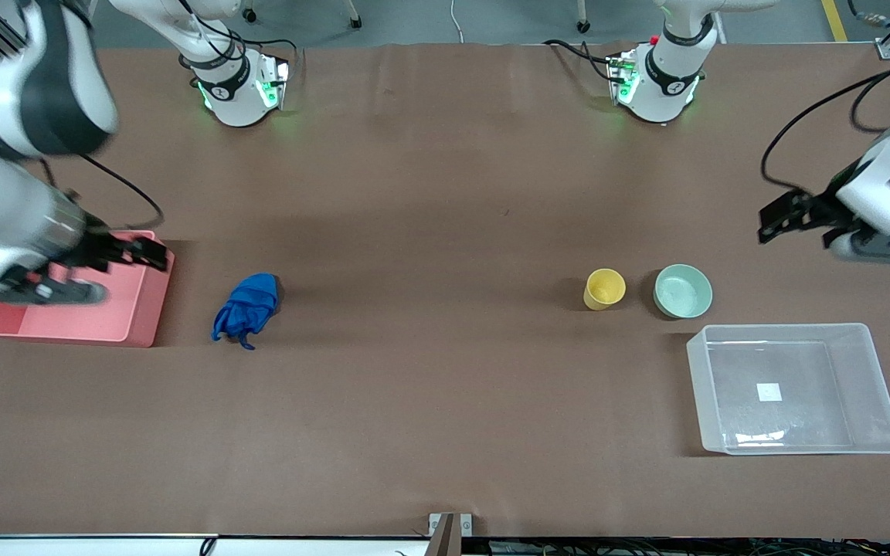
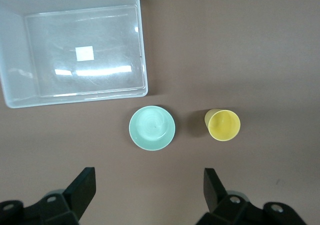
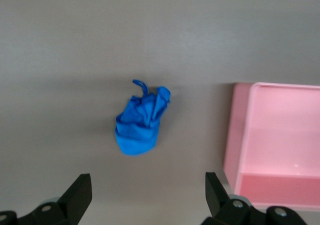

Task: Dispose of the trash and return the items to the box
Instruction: 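Reach the right gripper to the blue cloth while the left gripper reaches the bowl, then grasp the blue cloth with the right gripper while the left gripper grasps the bowl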

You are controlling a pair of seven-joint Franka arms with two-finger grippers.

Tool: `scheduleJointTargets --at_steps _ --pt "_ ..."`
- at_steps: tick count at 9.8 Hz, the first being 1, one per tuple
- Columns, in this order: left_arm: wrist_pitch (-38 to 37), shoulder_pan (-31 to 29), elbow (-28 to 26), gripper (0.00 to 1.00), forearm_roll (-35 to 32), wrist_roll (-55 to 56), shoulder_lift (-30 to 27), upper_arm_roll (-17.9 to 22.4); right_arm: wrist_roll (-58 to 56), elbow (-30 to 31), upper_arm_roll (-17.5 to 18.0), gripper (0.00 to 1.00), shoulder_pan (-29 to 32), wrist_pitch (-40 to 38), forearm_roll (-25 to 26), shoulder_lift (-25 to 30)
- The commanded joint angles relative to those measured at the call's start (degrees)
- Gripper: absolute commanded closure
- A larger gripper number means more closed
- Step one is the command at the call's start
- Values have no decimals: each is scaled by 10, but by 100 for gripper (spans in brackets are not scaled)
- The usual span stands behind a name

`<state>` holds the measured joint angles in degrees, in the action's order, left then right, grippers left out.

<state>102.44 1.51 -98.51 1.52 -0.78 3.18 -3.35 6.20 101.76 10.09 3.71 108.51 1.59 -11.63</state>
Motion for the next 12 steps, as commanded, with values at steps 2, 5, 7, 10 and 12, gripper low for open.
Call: scheduleJointTargets --at_steps 2,5,7,10,12 --pt "141 0 -156 5 8 7 -1 -2 37 138 5 0 -20 213 18 -51" --pt "233 0 -221 5 8 -4 50 -2 40 201 5 0 -15 339 83 -100" --pt "275 -1 -245 7 8 -5 72 -1 57 225 5 0 -12 399 83 -121" --pt "394 -28 -288 6 5 -9 127 -1 60 235 4 22 -12 435 88 -141" --pt "421 -41 -289 7 4 -19 154 -1 61 231 4 90 -4 435 88 -148"
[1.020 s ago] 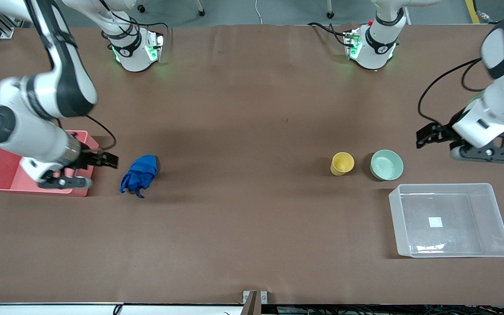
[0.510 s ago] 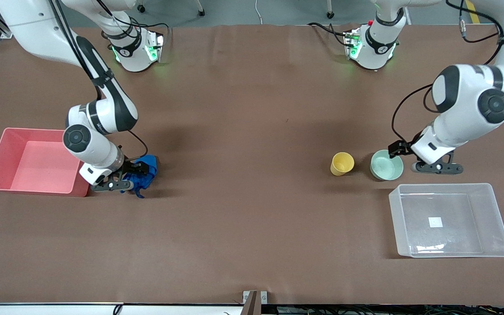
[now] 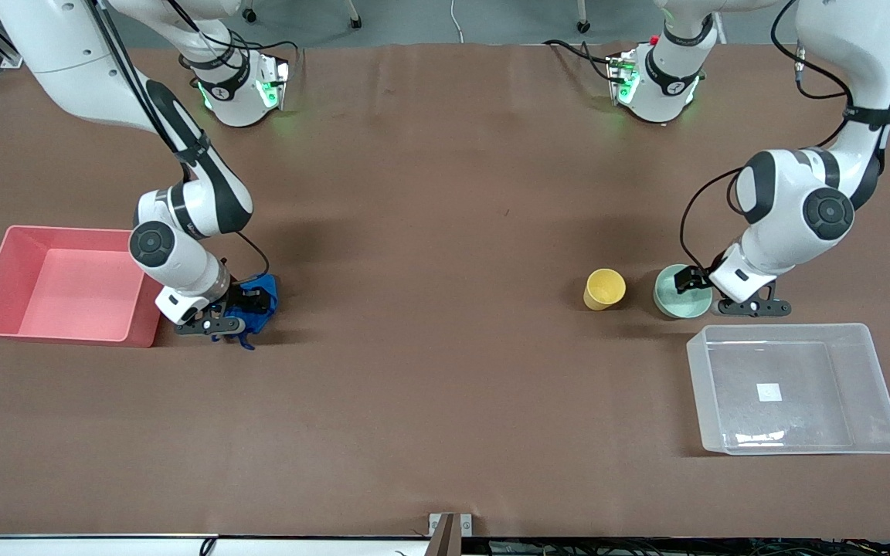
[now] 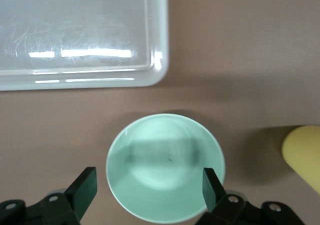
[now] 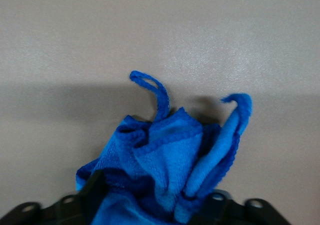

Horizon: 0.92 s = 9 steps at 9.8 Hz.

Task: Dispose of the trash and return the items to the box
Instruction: 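Grasp the blue cloth with the right gripper while the left gripper grasps the bowl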

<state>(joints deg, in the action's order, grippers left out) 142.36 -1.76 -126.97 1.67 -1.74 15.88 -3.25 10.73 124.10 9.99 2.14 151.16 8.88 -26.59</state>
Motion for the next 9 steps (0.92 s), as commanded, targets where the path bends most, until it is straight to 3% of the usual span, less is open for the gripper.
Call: scheduleJointTargets --at_steps 1,4,5,6,7,9 --pt "40 -9 -5 7 3 -11 45 -2 39 7 5 99 13 5 15 1" --pt "68 -17 -9 11 -2 -11 78 -2 55 0 12 99 9 -66 13 30" --pt "68 -18 -10 31 -2 -12 81 -2 63 -16 20 99 10 -126 10 56" --pt "67 -19 -13 68 -2 -14 80 -2 73 -56 30 99 11 -213 8 81" --pt "67 -24 -13 86 -2 -24 80 -2 72 -102 36 99 13 -304 4 100" --pt "62 -26 -14 95 -2 -34 74 -2 26 -179 34 99 28 -461 -6 144"
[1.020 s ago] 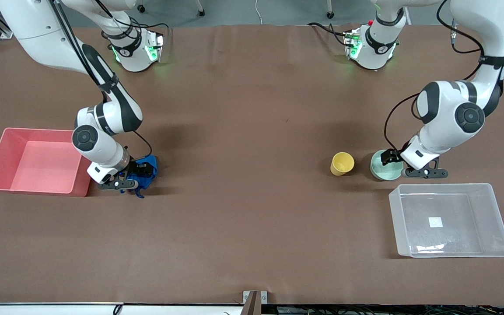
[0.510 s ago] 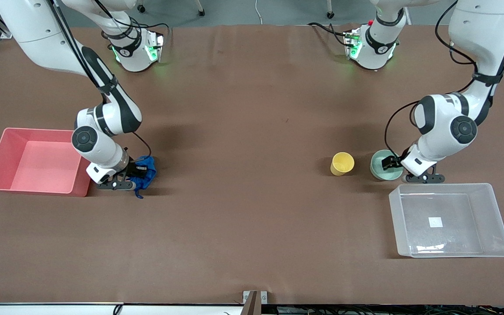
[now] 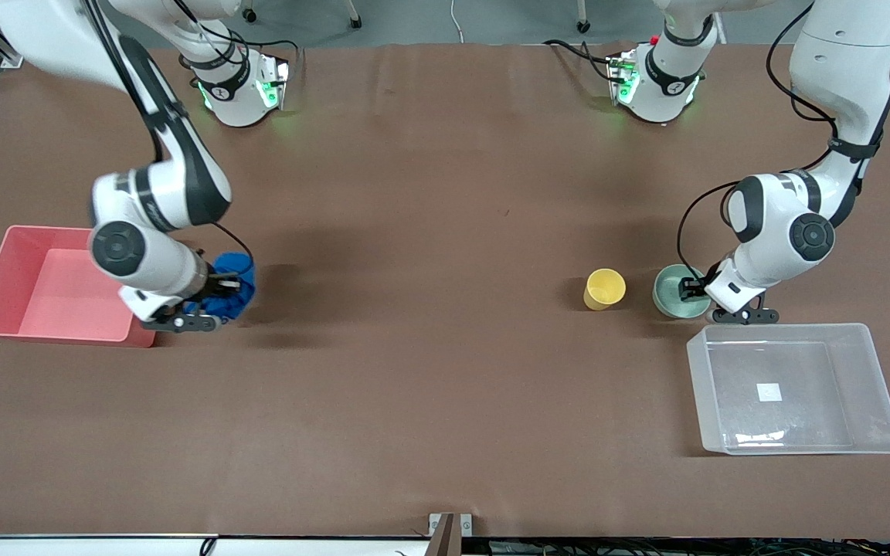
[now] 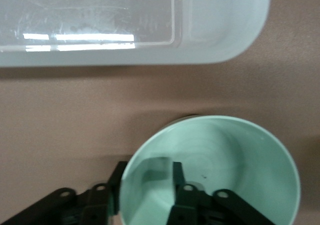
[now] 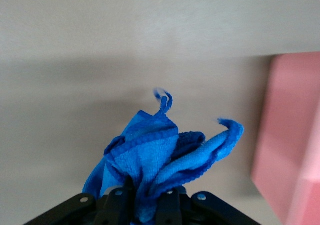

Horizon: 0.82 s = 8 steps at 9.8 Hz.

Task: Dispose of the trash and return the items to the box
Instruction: 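Drop the cloth into the pink bin while the left gripper carries the bowl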

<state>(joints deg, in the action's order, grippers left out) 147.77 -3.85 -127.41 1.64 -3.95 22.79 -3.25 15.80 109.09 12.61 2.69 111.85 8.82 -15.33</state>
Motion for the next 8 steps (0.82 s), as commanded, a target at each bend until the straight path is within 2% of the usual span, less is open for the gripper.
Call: scheduleJointTargets --at_steps 1,3,4,5,6,8 --pt "2 -5 -10 96 -1 -12 -5 -2 -91 -41 -7 99 38 -106 -6 49" --pt "-49 -3 -5 100 -1 -11 -48 -4 -272 -37 -132 99 42 -101 -3 58" --pt "-64 0 -1 100 -1 -11 -69 -4 -337 -24 -177 99 44 -62 0 54" --pt "-78 1 8 100 -2 -10 -89 -7 -394 12 -220 99 46 8 0 49" --pt "-100 -1 27 100 -1 -8 -105 -17 -435 48 -250 98 48 84 -1 33" --pt "-163 -2 114 100 4 -8 -101 -17 -450 94 -260 97 65 204 -7 -14"
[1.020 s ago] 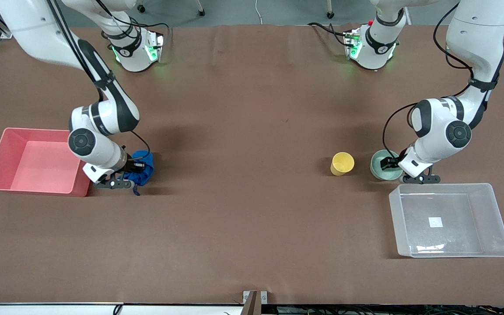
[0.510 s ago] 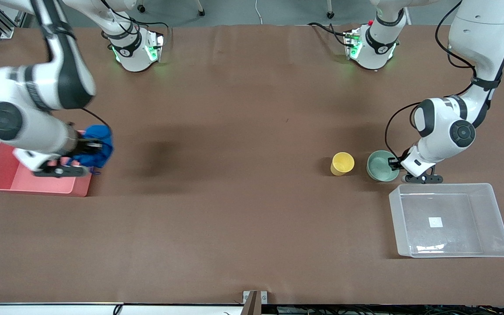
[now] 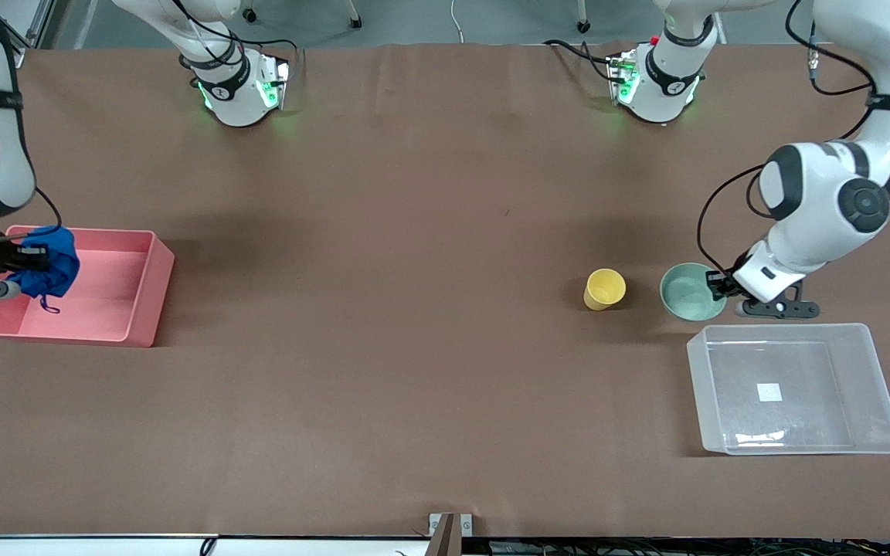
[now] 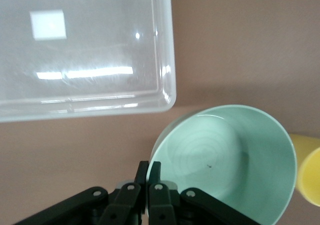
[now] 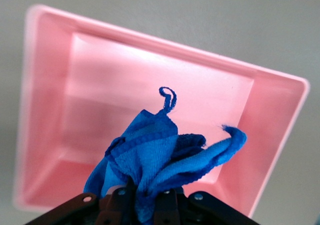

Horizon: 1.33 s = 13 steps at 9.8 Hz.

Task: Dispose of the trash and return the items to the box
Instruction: 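Drop the cloth into the pink bin while the left gripper carries the bowl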

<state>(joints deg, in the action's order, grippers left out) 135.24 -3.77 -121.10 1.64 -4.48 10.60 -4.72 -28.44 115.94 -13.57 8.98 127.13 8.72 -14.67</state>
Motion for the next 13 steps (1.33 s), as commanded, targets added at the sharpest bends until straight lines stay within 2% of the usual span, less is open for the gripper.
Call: scheduleJointTargets --at_steps 1,2,3,4,5,7,9,11,13 --pt "-55 -7 107 100 4 -8 43 -2 -7 37 3 95 3 84 -23 -43" --pt "-74 -7 169 100 4 -7 79 0 -8 51 2 93 -3 107 -63 -55" --pt "-102 -7 240 100 4 -7 126 2 -7 56 4 77 -8 127 -74 -75" --pt "-130 -18 309 100 -1 -8 170 2 -7 57 5 31 -6 151 -74 -87" --pt "-150 -29 367 100 -1 -10 212 2 -7 57 5 0 -8 146 -74 -86" --pt "-182 -43 449 100 0 -41 279 4 -5 42 5 0 -16 70 -74 -48" --pt "-178 -69 482 100 -1 -57 320 5 37 -18 10 0 -25 -65 -74 15" --pt "-140 -69 486 100 -1 -82 352 30 168 -96 68 0 -21 -200 -73 63" --pt "-108 -70 479 99 0 -76 376 30 290 -139 119 0 -19 -274 -74 116"
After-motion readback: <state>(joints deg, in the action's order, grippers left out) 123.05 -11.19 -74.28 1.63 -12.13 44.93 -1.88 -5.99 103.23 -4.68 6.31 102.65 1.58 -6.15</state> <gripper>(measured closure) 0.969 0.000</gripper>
